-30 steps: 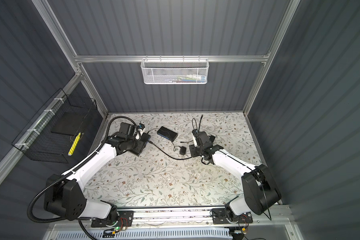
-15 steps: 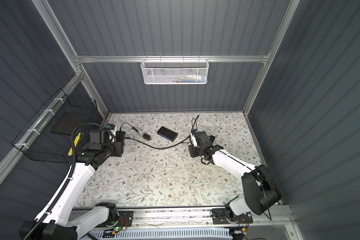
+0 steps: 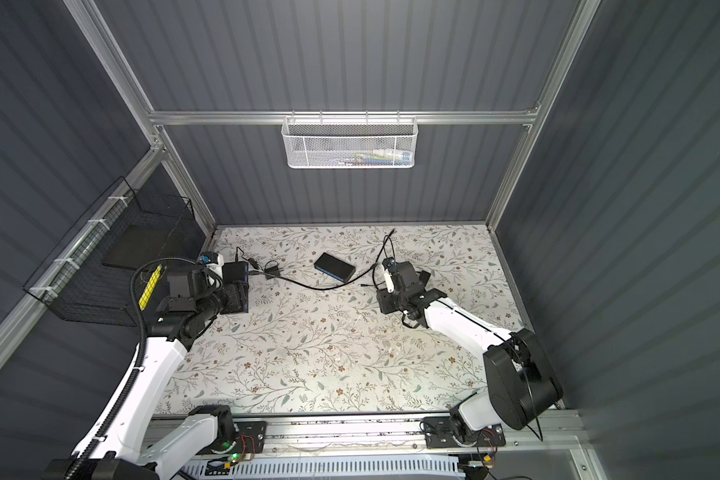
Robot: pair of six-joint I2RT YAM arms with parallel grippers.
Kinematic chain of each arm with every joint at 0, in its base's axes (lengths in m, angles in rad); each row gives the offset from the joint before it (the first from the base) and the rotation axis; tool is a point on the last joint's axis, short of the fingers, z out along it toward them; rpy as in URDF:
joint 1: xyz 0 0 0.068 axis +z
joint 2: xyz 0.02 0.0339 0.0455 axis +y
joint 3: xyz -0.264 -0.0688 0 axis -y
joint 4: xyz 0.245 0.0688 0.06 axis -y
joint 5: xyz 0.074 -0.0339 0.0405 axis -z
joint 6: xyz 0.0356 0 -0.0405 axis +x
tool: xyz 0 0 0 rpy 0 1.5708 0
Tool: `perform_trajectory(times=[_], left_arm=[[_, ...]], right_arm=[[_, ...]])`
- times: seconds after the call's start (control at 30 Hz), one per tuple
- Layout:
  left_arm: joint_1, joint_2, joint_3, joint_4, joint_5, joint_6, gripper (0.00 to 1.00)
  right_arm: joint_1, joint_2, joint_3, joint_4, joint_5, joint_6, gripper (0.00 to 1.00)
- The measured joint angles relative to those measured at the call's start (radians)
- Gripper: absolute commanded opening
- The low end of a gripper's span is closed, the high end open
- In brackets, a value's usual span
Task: Insert the plug into the switch port
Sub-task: 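Carry the black switch with the plugged cable nearer the robot with the left gripper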
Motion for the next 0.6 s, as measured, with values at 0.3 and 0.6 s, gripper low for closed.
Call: perform_trajectory(times=[0.3, 0.6], left_arm=[[0.014, -0.006, 0.024, 0.055, 0.073, -0.021, 0.61], [0.066, -0.114, -0.061, 0.132, -0.053, -0.145, 0.64]], right_arm=[[0.006, 0.021, 0.047, 0.001, 0.000, 0.016, 0.55], [0.011, 0.063, 0.060, 0.000, -0.004, 0.024, 0.55]])
